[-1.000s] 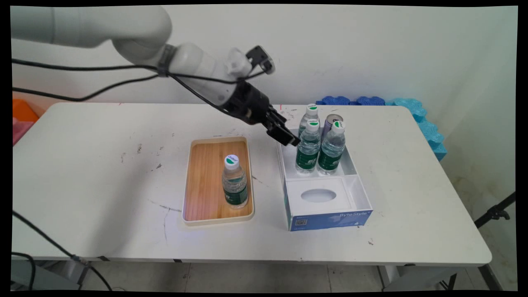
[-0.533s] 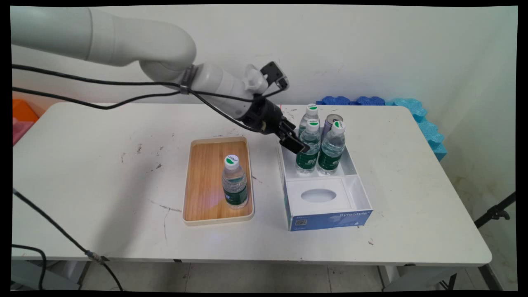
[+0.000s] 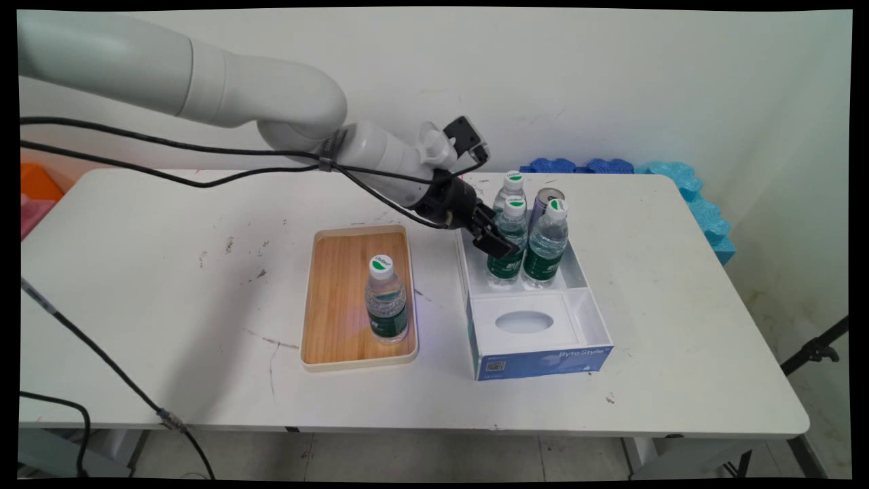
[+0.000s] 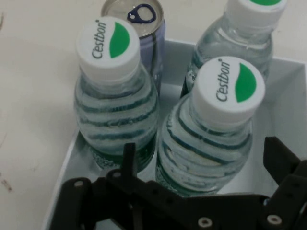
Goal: Pick up the green bottle from the white box, then place the picked object on the tray
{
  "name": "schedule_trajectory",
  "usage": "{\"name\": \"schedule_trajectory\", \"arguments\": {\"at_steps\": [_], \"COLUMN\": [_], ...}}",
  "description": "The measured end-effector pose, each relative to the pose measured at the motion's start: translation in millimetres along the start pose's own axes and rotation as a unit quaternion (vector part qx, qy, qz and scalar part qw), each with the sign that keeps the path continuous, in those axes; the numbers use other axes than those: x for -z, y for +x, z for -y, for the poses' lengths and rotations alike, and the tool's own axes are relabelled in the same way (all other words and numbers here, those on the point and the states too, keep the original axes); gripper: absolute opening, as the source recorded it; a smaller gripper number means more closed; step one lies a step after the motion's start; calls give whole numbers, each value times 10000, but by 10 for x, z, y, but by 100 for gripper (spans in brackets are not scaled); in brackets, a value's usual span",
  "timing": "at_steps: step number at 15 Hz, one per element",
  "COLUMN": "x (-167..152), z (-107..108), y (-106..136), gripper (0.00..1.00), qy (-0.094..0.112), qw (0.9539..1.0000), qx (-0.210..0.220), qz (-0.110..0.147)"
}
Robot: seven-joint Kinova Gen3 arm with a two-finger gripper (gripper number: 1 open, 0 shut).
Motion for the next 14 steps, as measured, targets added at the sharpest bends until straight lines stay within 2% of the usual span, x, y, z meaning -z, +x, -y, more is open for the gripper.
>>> {"name": "schedule_trajectory", "arguments": {"at_steps": [4,5,10,14], "x": [-104,-126,-164,-39], "z": [9,12,19,-19], "y": [-23,-27,-30,-7], "gripper": [100,0,0,0], "qy": [44,54,82,58], "qw": [10000,10000,9999,9998], "qx": [-38,-42,-63,-80], "qz": [-21,-28,-80,-182]}}
